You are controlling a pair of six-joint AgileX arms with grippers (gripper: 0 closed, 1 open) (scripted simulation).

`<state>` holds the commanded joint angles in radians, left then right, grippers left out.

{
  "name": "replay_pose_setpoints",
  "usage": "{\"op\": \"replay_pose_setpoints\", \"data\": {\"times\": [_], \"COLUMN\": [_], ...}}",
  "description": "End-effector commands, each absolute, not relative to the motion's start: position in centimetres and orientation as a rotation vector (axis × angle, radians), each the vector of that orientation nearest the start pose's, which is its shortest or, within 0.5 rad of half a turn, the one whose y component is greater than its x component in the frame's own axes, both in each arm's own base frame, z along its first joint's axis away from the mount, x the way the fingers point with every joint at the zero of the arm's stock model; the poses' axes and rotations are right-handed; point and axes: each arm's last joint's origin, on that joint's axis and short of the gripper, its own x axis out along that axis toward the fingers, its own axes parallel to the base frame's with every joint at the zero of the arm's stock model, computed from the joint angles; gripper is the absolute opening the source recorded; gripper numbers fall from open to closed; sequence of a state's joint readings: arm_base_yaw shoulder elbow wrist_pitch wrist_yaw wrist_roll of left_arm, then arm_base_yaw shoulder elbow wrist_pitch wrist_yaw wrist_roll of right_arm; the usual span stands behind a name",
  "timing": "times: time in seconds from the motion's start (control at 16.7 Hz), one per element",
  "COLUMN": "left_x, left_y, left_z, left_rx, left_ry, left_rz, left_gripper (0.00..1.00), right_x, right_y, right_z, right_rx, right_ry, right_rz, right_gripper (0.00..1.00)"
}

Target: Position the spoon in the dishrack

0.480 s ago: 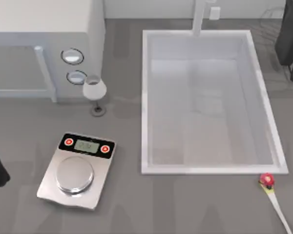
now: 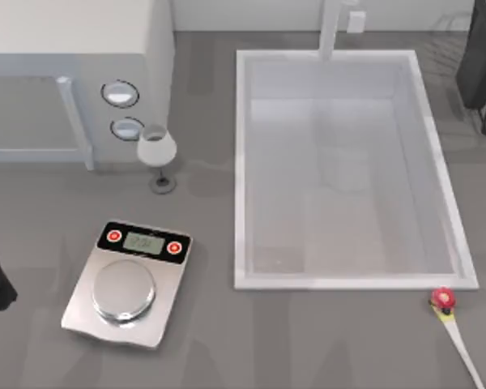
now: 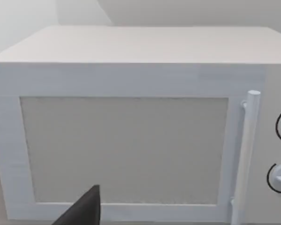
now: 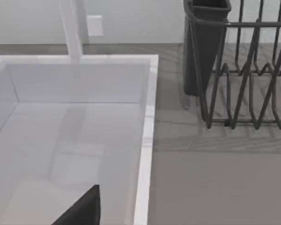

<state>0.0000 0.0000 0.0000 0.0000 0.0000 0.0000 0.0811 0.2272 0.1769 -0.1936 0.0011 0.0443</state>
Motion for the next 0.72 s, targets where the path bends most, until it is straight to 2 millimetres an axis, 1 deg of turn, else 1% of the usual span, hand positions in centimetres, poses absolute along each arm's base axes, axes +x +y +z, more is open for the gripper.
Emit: {"op": "replay_pose_setpoints", "data": {"times": [0.12,0.24,0.48,0.72], "left_x": [10.6,10.6,10.6,10.6], "left_y": [-0.1,-0.1,-0.1,-0.1], "left_z": [16.0,16.0,16.0,16.0], "left_rx": [0.000,0.000,0.000,0.000], "left_ry": [0.000,0.000,0.000,0.000], "left_rz": [0.000,0.000,0.000,0.000], "left_gripper": [1.00,1.00,1.00,1.00], "right_x": [12.1,13.4,16.5,19.0], "right_y": [1.5,2.4,4.8,7.5], "right_z": [19.2,19.7,19.9,19.8], "right_rx": [0.044,0.044,0.008,-0.064], "right_ry": [0.425,0.642,1.066,1.372], "right_rz": [0.111,0.143,0.175,0.169], "right_gripper": [1.00,1.00,1.00,1.00]}}
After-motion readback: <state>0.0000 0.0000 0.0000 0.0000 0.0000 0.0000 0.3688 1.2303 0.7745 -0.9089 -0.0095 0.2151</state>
